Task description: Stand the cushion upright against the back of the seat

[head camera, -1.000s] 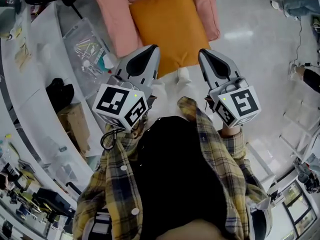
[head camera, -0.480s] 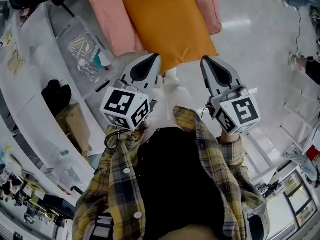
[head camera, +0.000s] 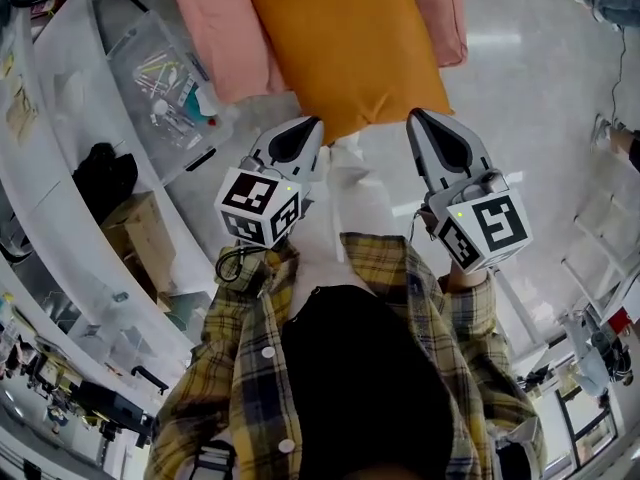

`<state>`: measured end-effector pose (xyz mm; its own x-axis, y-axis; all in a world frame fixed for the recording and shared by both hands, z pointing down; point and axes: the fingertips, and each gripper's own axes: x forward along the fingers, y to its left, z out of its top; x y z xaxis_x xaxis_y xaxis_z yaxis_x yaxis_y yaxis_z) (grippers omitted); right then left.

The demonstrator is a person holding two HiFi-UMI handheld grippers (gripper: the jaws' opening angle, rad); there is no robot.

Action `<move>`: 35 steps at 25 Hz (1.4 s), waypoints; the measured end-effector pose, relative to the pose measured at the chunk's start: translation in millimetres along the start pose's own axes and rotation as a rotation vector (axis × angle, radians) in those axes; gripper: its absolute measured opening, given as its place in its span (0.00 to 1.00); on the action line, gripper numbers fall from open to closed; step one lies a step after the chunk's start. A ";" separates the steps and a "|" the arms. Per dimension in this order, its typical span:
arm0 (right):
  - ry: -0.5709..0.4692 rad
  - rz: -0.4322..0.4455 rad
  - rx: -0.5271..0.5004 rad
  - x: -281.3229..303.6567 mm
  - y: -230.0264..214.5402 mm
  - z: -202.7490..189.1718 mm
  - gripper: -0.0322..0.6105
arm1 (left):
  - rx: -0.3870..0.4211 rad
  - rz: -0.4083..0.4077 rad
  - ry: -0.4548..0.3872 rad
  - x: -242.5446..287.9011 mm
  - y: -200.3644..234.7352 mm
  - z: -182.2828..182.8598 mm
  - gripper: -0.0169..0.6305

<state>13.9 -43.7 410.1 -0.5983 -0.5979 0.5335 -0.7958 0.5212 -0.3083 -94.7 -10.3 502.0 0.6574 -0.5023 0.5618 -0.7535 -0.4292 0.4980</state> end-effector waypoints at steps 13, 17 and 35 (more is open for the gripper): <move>0.041 0.042 0.051 43.1 -27.9 -47.2 0.08 | -0.123 0.048 0.248 49.7 41.5 -137.2 0.19; 0.033 0.034 0.065 47.6 -37.9 -58.1 0.08 | -0.115 0.049 0.317 62.1 54.2 -175.7 0.32; 0.073 0.028 0.132 57.0 -53.0 -94.1 0.08 | -0.112 0.112 0.555 122.0 99.3 -299.0 0.47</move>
<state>30.8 -48.0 531.0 -0.6162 -0.5353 0.5777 -0.7869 0.4497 -0.4225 -86.7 110.2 817.4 0.5023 -0.0585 0.8627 -0.8333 -0.2990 0.4650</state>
